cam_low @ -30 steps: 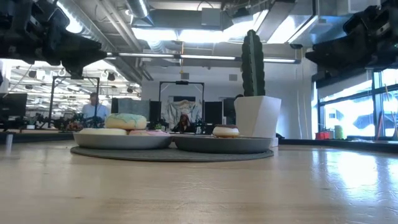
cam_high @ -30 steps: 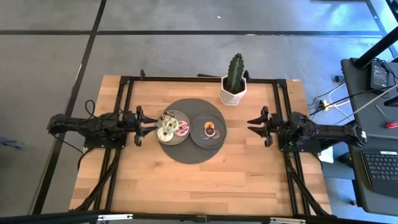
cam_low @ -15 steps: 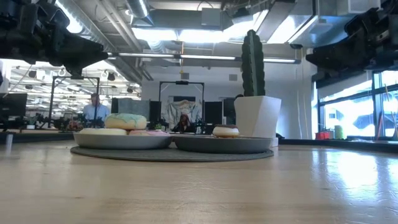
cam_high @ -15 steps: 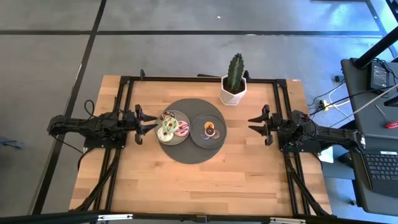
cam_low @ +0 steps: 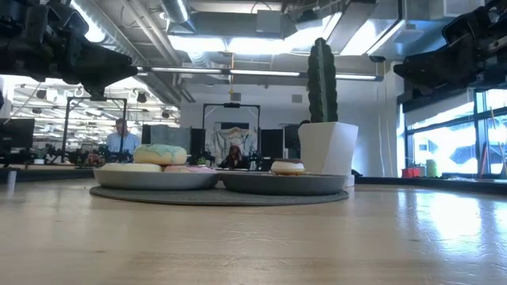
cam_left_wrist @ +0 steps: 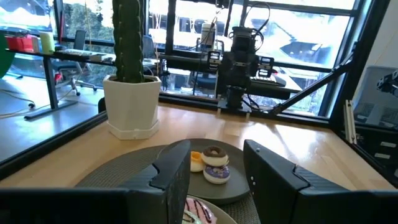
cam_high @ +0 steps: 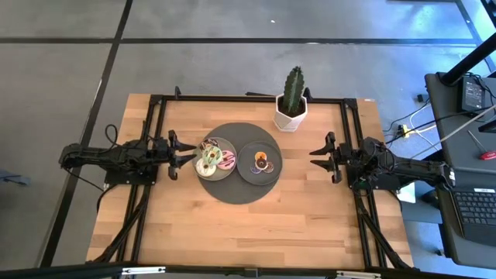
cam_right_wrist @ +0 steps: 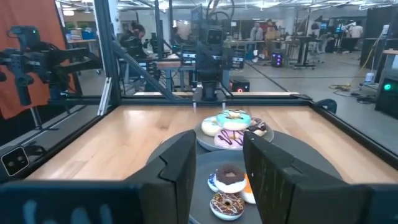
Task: Pick & Place donuts
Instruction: Return to Home Position
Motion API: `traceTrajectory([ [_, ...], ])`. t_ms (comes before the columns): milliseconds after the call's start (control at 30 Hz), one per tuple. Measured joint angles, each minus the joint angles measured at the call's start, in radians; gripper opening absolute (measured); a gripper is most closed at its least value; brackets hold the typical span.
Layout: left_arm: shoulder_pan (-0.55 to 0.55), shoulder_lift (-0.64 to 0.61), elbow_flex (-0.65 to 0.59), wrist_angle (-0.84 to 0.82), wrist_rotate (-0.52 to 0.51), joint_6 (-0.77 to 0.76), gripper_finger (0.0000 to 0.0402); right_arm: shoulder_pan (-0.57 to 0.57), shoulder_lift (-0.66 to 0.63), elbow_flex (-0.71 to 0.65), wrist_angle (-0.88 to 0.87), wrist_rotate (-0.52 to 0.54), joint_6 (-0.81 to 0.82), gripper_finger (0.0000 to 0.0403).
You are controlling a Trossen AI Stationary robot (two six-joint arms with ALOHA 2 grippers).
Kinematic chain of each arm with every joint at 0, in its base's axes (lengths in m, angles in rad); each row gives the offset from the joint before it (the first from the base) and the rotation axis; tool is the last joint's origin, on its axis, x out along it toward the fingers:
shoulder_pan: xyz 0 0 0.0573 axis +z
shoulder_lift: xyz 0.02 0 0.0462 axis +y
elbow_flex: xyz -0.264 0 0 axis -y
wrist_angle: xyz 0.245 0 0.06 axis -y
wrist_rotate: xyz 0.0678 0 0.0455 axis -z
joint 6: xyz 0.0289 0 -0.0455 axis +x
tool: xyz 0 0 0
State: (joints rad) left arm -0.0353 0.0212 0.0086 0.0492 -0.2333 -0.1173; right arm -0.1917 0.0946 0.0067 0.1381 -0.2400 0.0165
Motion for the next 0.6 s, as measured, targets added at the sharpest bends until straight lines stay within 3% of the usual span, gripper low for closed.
traceTrajectory([
  [333,0.0,0.0,0.0,0.0,0.0,0.0,0.0144,0.0,-0.021,0.0,-0.012,-0.034,-0.033,0.0135],
  [600,0.0,0.0,0.0,0.0,0.0,0.0,0.0144,0.0,-0.07,0.0,-0.077,0.223,-0.054,0.0135],
])
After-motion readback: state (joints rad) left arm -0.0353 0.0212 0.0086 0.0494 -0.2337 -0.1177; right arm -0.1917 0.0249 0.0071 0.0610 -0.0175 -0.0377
